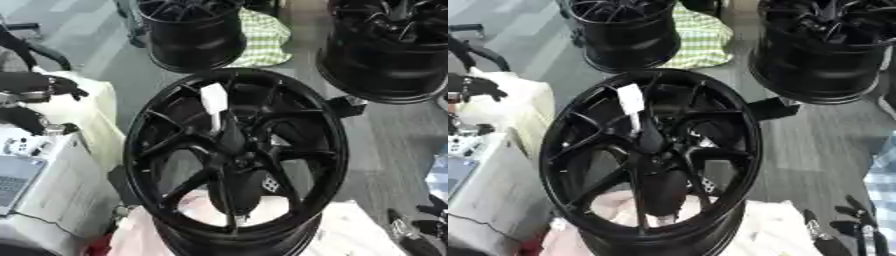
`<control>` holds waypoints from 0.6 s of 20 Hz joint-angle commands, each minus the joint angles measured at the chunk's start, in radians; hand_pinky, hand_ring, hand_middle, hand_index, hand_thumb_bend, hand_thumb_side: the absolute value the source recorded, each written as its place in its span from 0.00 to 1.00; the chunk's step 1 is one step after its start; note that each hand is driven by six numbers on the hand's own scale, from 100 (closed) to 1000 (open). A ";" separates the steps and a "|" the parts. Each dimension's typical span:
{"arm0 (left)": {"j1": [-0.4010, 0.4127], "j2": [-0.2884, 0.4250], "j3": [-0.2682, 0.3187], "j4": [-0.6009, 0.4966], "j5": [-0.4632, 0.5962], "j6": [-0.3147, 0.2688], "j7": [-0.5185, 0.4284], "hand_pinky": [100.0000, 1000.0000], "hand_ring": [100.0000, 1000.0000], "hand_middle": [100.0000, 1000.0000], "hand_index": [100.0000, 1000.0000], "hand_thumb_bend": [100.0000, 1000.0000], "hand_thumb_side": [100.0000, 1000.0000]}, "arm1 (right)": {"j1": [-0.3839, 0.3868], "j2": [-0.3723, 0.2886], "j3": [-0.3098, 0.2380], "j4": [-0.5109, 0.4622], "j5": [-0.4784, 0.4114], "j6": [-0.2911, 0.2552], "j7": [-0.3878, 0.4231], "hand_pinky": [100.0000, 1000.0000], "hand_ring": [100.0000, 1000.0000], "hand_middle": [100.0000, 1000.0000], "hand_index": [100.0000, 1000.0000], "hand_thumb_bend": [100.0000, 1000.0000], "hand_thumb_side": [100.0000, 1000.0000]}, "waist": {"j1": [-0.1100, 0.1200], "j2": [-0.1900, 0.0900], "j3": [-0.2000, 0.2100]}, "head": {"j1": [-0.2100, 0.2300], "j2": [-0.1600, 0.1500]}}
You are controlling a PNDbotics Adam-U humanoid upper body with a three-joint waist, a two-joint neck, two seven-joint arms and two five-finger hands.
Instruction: Pull the pin out of the wheel hub.
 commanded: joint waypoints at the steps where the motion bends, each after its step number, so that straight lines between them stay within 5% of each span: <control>1: 0.011 0.015 0.049 -0.042 0.083 -0.235 -0.287 0.53 1.00 0.73 0.94 0.00 0.69 | -0.008 -0.007 -0.006 -0.015 0.003 0.001 -0.002 0.66 0.59 0.71 0.93 0.36 0.27 | -0.002 -0.003 0.004 | -0.003 0.005; 7: 0.087 -0.039 0.151 -0.115 0.334 -0.235 -0.442 0.50 1.00 0.70 0.92 0.00 0.57 | -0.009 -0.003 -0.009 -0.015 0.002 0.002 -0.004 0.66 0.59 0.70 0.93 0.36 0.27 | -0.008 0.000 0.011 | -0.008 0.005; 12: 0.180 -0.119 0.242 -0.162 0.505 -0.235 -0.461 0.48 1.00 0.66 0.90 0.00 0.54 | -0.008 0.003 -0.012 -0.019 0.002 0.003 -0.007 0.66 0.59 0.71 0.93 0.36 0.27 | -0.016 0.004 0.020 | -0.016 0.005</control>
